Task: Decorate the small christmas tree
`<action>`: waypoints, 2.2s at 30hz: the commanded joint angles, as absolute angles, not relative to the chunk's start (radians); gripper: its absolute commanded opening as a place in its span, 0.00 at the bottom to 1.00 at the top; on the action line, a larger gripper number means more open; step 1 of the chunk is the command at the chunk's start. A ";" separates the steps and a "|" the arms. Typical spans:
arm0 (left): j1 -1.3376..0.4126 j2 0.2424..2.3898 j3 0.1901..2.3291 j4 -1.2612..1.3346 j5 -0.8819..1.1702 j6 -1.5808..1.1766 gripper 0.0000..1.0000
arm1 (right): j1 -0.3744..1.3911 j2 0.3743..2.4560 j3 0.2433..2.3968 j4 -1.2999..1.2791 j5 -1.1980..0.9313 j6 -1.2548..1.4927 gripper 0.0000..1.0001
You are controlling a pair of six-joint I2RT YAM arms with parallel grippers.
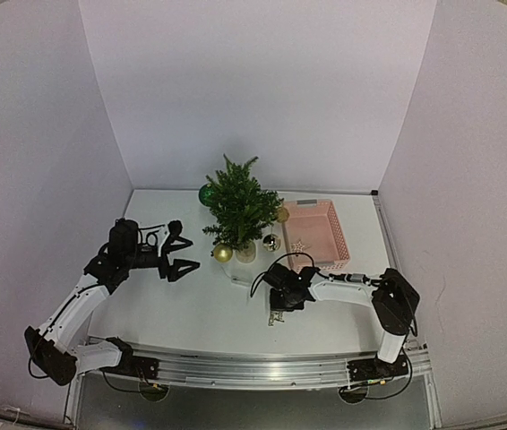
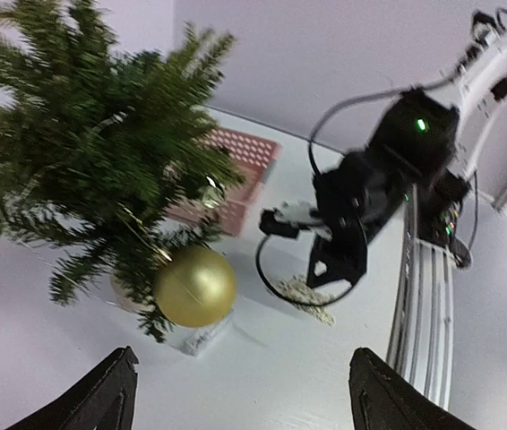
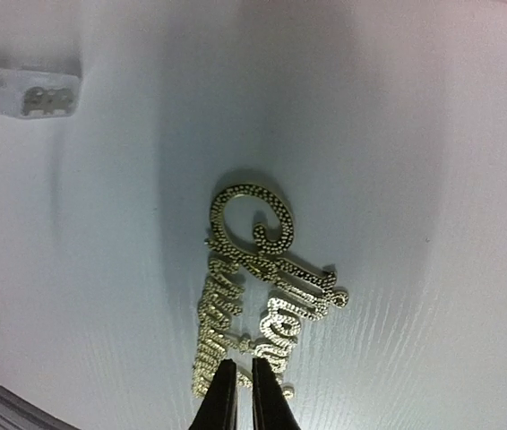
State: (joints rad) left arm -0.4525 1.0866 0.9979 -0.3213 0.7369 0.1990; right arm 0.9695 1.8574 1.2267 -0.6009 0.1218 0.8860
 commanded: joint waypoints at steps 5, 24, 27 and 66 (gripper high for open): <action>-0.466 1.106 1.023 -0.706 0.967 0.568 0.79 | 0.942 1.811 1.246 -0.583 0.165 0.789 0.15; -0.499 1.091 0.994 -0.641 0.910 0.531 0.78 | 0.871 2.051 1.489 -0.741 0.171 0.686 0.50; -0.499 1.093 0.990 -0.629 0.913 0.530 0.79 | 0.882 2.074 1.517 -0.761 0.180 0.692 0.51; -0.499 1.122 1.018 -0.631 0.918 0.551 0.79 | 0.921 2.031 1.554 -0.809 0.198 0.721 0.20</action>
State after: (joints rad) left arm -0.4973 1.1188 0.9985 -0.6534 0.9123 0.5274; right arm 0.9199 2.1137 1.5505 -0.8032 0.1808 0.7222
